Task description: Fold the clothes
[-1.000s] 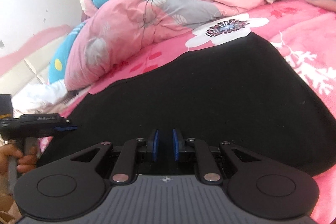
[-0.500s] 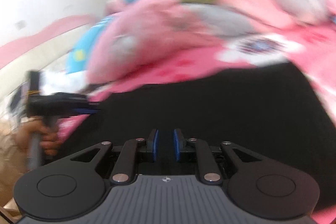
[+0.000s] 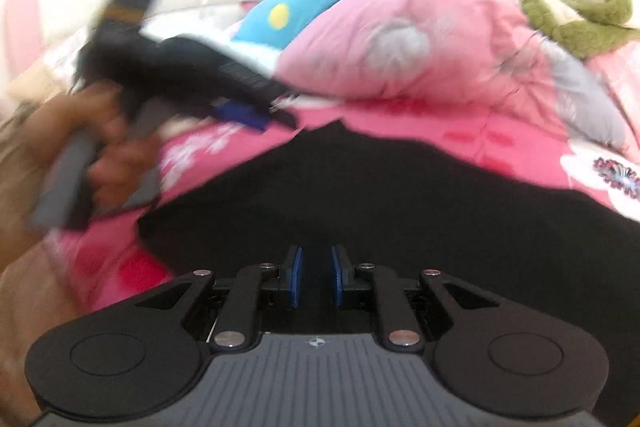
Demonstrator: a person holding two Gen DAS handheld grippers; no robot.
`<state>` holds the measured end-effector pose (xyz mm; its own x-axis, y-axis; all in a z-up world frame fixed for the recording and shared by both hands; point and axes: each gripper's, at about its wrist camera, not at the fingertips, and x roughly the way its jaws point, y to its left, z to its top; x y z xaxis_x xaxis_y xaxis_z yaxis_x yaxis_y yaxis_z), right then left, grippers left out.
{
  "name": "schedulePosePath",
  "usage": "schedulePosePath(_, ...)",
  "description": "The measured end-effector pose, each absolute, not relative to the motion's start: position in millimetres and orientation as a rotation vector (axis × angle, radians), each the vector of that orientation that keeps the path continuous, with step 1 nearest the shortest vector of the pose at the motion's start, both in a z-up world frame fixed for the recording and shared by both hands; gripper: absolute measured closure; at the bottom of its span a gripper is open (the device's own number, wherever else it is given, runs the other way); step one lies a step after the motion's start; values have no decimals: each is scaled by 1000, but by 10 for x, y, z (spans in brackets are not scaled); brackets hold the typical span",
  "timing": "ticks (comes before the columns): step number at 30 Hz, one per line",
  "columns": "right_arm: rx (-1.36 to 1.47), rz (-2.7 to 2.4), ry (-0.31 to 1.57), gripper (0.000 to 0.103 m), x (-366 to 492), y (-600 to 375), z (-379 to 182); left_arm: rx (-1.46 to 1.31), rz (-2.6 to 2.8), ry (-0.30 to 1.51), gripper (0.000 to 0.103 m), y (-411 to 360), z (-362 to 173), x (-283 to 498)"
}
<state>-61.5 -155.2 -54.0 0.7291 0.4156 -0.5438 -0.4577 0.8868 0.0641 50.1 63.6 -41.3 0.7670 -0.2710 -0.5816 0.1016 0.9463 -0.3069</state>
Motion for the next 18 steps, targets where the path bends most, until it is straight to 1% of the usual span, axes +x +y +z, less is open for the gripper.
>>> schedulePosePath(2,-92,512,596,86,-527,-1438,-609,-273,-198,663,65,700,-391,468)
schedulePosePath(6,-167,741,595,88,-770,-1071,-677,-290,-191,650,64,798,-369,434)
schedulePosePath(7,-167,730,586,88,-743,-1067,-663,-291,-191,648,64,811,-363,430)
schedulePosePath(13,-64,616,583,87,-349,-1166,-655,-290,-208,643,61,794,-333,394)
schedulePosePath(18,-39,863,611,87,-640,-914,-780,-275,-269,659,59,581,-374,351)
